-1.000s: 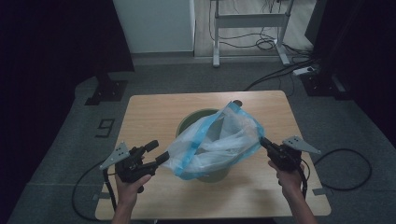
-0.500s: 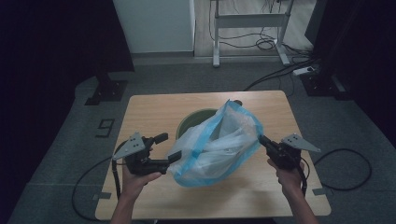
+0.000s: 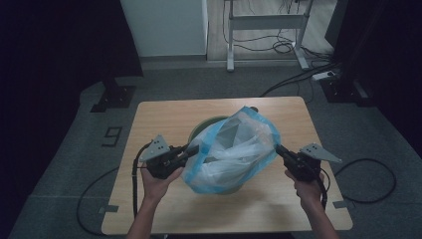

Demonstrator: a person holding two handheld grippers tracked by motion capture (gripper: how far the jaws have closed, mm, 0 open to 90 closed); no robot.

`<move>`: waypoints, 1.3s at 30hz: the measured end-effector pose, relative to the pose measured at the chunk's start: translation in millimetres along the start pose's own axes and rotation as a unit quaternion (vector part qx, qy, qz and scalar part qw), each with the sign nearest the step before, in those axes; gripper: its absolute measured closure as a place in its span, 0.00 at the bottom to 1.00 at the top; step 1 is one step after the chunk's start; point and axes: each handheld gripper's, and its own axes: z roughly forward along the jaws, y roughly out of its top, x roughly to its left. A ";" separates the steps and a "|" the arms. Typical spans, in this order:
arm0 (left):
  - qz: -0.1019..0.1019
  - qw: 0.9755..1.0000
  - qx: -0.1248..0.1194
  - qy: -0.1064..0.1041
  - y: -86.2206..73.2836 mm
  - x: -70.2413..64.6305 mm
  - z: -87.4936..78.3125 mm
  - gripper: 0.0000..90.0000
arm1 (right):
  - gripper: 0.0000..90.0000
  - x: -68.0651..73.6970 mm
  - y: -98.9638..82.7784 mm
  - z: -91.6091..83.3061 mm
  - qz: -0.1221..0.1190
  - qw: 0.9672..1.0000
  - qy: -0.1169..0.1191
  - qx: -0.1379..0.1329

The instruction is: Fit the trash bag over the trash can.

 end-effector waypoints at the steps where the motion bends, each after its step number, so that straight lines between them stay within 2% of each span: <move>1: -0.013 1.000 -0.012 0.000 1.6 3.8 -1.3 0.93 | 0.99 -0.9 0.5 0.2 0.000 1.000 -0.002 0.000; 2: -0.028 0.999 -0.025 -0.001 2.7 8.9 -2.3 0.95 | 0.99 -2.1 1.1 0.4 0.000 1.000 -0.004 0.000; 4: -0.070 0.996 -0.045 -0.006 2.8 22.3 -3.2 0.96 | 0.99 -4.7 2.2 2.1 -0.004 1.000 -0.010 0.003; 6: -0.116 0.992 -0.051 -0.002 -0.1 39.4 -1.7 0.96 | 0.99 -8.3 2.9 4.4 -0.003 1.000 -0.014 0.007; 9: -0.140 0.989 -0.039 0.007 -5.7 57.0 2.8 0.96 | 0.99 -16.0 3.7 11.5 0.008 1.000 -0.015 0.017; 10: -0.147 0.988 -0.040 0.003 -8.2 62.2 4.2 0.96 | 0.99 -18.1 4.0 14.6 0.012 1.000 -0.014 0.020; 11: -0.153 0.988 -0.038 0.000 -10.5 66.4 5.2 0.96 | 0.99 -19.5 4.3 17.7 0.012 1.000 -0.014 0.024; 13: -0.153 0.988 -0.036 -0.001 -15.2 71.9 6.7 0.96 | 0.99 -21.1 4.8 25.0 0.011 0.999 -0.014 0.032; 17: -0.173 0.985 -0.029 -0.002 -27.2 79.6 10.1 0.96 | 0.99 -19.6 3.3 35.1 0.005 0.999 -0.013 0.040; 21: -0.206 0.978 -0.009 0.000 -40.1 88.4 14.3 0.95 | 0.99 -19.8 -3.3 44.9 0.014 0.999 -0.002 0.049; 27: -0.237 0.971 0.011 0.003 -56.8 96.9 18.4 0.95 | 0.99 -21.3 -16.3 56.8 0.028 0.997 0.018 0.067; 37: -0.248 0.968 0.037 -0.012 -73.7 96.6 26.0 0.94 | 0.99 -17.5 -35.8 65.3 0.025 0.996 0.039 0.079; 39: -0.237 0.971 0.041 -0.011 -72.6 95.7 24.3 0.93 | 0.98 -16.5 -36.0 65.2 0.018 0.996 0.038 0.077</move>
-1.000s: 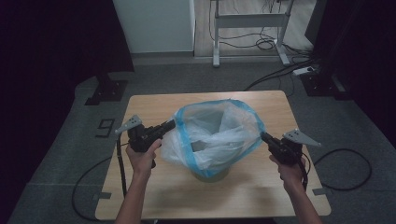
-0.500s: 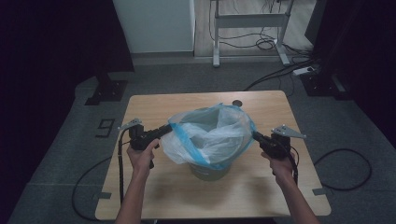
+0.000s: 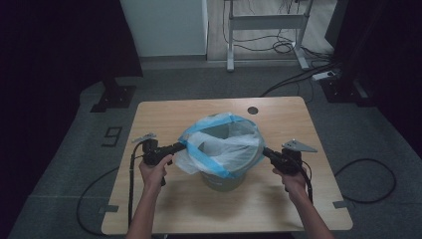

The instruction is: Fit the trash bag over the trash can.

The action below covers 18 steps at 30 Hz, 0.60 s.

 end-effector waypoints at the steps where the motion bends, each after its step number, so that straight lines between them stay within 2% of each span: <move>1: 0.006 1.000 -0.002 0.005 0.5 -1.2 -2.2 0.91 | 0.92 0.2 0.9 -1.4 -0.004 1.000 -0.002 -0.004; 2: 0.013 1.000 -0.013 0.009 1.2 -2.6 -5.5 0.87 | 0.86 0.0 2.4 -3.7 -0.004 1.000 -0.005 -0.011; 4: 0.021 0.999 -0.036 0.014 3.7 -5.7 -14.2 0.77 | 0.82 -1.4 6.6 -11.1 -0.006 1.000 -0.013 -0.028; 6: 0.033 0.998 -0.047 0.009 7.3 -8.7 -22.1 0.69 | 0.77 -3.2 11.0 -18.9 -0.007 0.999 -0.017 -0.044; 9: 0.055 0.997 -0.050 0.010 12.6 -14.3 -30.1 0.52 | 0.72 -5.8 15.6 -26.5 -0.006 0.998 -0.018 -0.061; 12: 0.077 0.996 -0.052 -0.001 17.4 -20.9 -35.4 0.39 | 0.70 -7.2 18.6 -27.6 -0.007 0.997 -0.015 -0.070; 18: 0.114 0.992 -0.056 -0.008 28.3 -35.7 -41.5 0.25 | 0.69 -5.0 23.1 -26.1 -0.009 0.997 -0.012 -0.076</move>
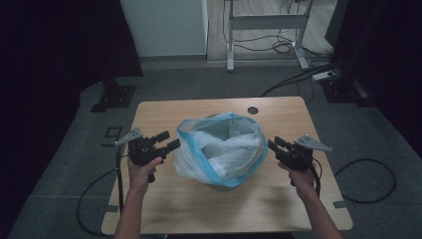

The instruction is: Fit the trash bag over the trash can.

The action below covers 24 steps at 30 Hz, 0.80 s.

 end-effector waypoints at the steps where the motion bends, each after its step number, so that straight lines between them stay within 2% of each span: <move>1: 0.005 1.000 0.004 -0.001 3.6 -1.1 1.8 0.24 | 0.69 0.6 0.6 0.0 -0.001 1.000 0.000 0.000; 6: 0.027 0.999 0.017 0.014 21.0 -4.3 13.8 0.24 | 0.70 2.6 -0.3 -2.3 0.001 1.000 -0.002 0.000; 13: 0.059 0.997 0.046 0.035 43.4 -3.7 40.8 0.30 | 0.70 5.9 -2.4 -2.1 -0.001 1.000 -0.002 -0.003; 15: 0.067 0.995 0.058 0.037 45.6 -1.7 48.3 0.36 | 0.70 7.1 -3.5 -1.1 -0.001 1.000 -0.002 -0.003; 16: 0.076 0.994 0.069 0.044 46.4 -1.0 53.5 0.39 | 0.70 7.7 -4.2 -0.7 -0.001 1.000 -0.001 -0.003; 20: 0.090 0.990 0.090 0.064 47.0 0.8 65.0 0.67 | 0.70 9.4 -7.9 -0.3 -0.008 1.000 0.000 -0.001; 21: 0.087 0.990 0.092 0.069 47.3 2.2 66.9 0.72 | 0.70 9.2 -8.4 0.1 -0.009 1.000 -0.001 -0.001; 24: 0.063 0.993 0.077 0.067 47.7 8.3 68.1 0.83 | 0.67 4.7 -8.8 2.1 -0.006 1.000 -0.003 -0.003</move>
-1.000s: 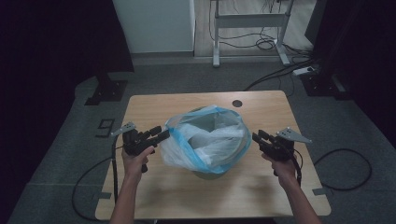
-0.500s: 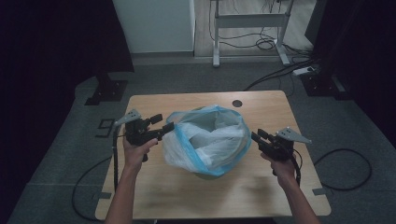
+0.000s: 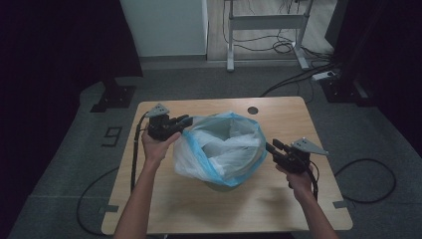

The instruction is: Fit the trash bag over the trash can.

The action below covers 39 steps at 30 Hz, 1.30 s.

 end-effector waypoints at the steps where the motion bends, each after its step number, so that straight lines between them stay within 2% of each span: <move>1: -0.007 1.000 -0.005 -0.001 -0.2 2.1 -0.5 0.86 | 0.66 -1.4 0.4 0.4 0.002 1.000 -0.001 -0.002; 5: -0.029 0.999 -0.020 -0.006 -2.5 10.8 -2.4 0.92 | 0.64 -9.5 4.1 3.5 0.011 1.000 0.011 -0.016; 9: -0.039 0.999 -0.025 -0.007 -4.8 14.5 -2.2 0.96 | 0.59 -11.7 6.1 6.8 0.015 0.999 0.031 -0.020; 12: -0.038 0.999 -0.026 -0.006 -5.4 15.8 -0.5 0.98 | 0.55 -10.1 4.1 5.8 0.009 0.999 0.042 -0.020; 17: -0.049 0.998 -0.037 -0.011 -8.8 20.0 1.0 0.99 | 0.50 -12.8 -4.6 9.9 0.016 0.999 0.051 -0.001; 22: -0.060 0.997 -0.037 -0.016 -15.4 22.9 3.3 1.00 | 0.49 -17.4 -11.5 21.7 0.029 0.998 0.062 0.010; 27: -0.059 0.998 -0.034 -0.018 -17.5 22.7 5.7 0.99 | 0.49 -21.2 -17.2 32.7 0.041 0.997 0.065 0.018; 29: -0.058 0.997 -0.037 -0.019 -17.1 22.1 5.2 0.99 | 0.51 -21.9 -20.3 34.9 0.052 0.996 0.071 0.018; 31: -0.058 0.997 -0.038 -0.019 -16.9 21.8 4.5 0.99 | 0.58 -21.1 -22.6 35.7 0.048 0.996 0.071 0.021; 36: -0.055 0.998 -0.037 -0.019 -16.6 21.1 2.6 0.99 | 0.81 -18.4 -23.3 36.0 0.041 0.996 0.083 0.019; 39: -0.054 0.998 -0.039 -0.019 -16.1 20.2 1.4 0.99 | 0.93 -15.4 -23.5 38.0 0.038 0.995 0.088 0.026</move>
